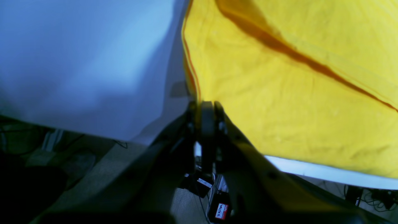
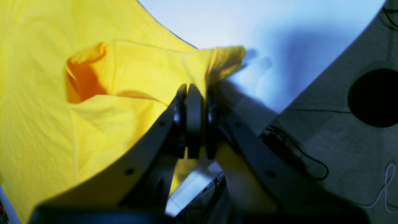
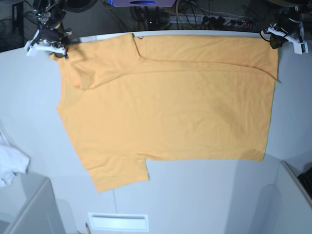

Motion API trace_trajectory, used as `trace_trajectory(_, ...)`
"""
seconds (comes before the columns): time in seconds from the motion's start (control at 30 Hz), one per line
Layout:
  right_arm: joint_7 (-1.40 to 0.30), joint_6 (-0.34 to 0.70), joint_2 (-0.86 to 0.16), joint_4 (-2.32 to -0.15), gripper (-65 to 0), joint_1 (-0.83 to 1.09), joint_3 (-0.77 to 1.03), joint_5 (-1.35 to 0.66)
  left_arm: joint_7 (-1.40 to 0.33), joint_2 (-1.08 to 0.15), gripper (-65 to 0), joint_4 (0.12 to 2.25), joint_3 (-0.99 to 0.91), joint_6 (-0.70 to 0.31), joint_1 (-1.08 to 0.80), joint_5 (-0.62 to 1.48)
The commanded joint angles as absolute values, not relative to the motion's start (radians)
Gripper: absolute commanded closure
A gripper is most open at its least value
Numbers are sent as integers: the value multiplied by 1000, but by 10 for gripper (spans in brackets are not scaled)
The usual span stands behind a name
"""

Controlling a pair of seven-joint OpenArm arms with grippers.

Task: Fold the T-shirt properly
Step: 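Release the shirt and raise both grippers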

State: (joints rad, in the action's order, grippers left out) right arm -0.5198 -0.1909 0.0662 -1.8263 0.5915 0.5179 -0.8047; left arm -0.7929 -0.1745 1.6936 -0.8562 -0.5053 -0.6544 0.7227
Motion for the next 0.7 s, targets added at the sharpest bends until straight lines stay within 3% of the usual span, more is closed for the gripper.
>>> trace_trajectory(0.0,-507,-186,62,-1844,0,601,522,-809,-774,-188,0,1710,-866,-512,-667,733)
trace_trajectory(0.4,-587,-186,62,-1847,-8,602,524,-808,-774,-188,0,1707,-868,-512,-680,733)
trace_trajectory(0.43,-595,-186,62,-1847,-66,602,524,-808,-774,-188,-41,1707,-868,-512,-680,733)
trace_trajectory(0.53,-595,-188,62,-1847,-224,621,524,-808,-774,-188,-281,1709,-878,-512,-682,733)
trace_trajectory(0.6,-593,-188,64,-1859,-243,633,536,-808,-774,-186,-411,1709,-924,-512,-680,733)
trace_trajectory(0.67,-593,-188,82,-1880,-245,648,575,-808,-774,-186,-484,1710,-972,-512,-677,733)
